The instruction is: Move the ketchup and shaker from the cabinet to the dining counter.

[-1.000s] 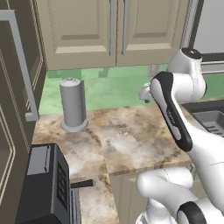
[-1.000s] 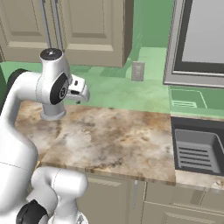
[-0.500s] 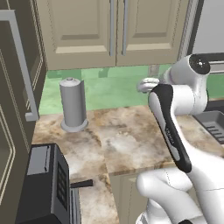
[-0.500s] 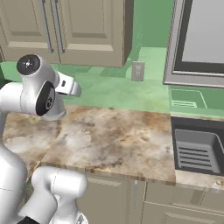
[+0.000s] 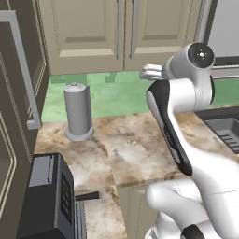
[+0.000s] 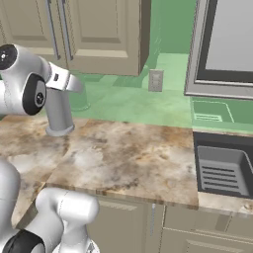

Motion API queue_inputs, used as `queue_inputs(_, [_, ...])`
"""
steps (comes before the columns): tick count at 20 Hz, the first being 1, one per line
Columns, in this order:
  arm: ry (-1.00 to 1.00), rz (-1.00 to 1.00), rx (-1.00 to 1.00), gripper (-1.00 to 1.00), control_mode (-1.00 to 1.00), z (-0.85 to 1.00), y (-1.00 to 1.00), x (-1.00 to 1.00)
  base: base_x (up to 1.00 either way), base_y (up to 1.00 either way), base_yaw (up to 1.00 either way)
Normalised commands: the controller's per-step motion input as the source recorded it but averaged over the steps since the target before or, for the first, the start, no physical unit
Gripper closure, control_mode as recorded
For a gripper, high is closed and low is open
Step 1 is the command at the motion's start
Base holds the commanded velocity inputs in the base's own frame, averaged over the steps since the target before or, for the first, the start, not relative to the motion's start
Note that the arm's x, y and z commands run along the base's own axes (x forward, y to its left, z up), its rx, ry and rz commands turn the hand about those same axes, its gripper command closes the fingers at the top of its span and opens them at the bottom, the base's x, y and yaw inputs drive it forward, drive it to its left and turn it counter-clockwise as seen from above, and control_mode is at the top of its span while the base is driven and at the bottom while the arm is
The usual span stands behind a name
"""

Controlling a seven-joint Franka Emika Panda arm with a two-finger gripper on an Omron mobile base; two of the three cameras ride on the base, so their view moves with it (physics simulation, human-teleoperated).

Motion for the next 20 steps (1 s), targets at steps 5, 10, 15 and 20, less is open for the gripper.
queue_inputs(5, [-0.03, -0.03, -0.01, -1.00, -1.00, 0.38, 0.04, 0.04, 0.00, 0.00, 0.00])
queue_inputs(10, [0.00, 0.00, -0.02, -1.00, -1.00, -0.17, 0.00, 0.03, 0.00, 0.00, 0.00])
queue_inputs(15, [-0.14, 0.08, -0.01, -1.00, -1.00, -0.04, 0.04, -0.03, 0.00, 0.00, 0.00])
queue_inputs(20, [-0.13, 0.10, -0.03, -1.00, -1.00, 0.20, 0.03, -0.01, 0.00, 0.00, 0.00])
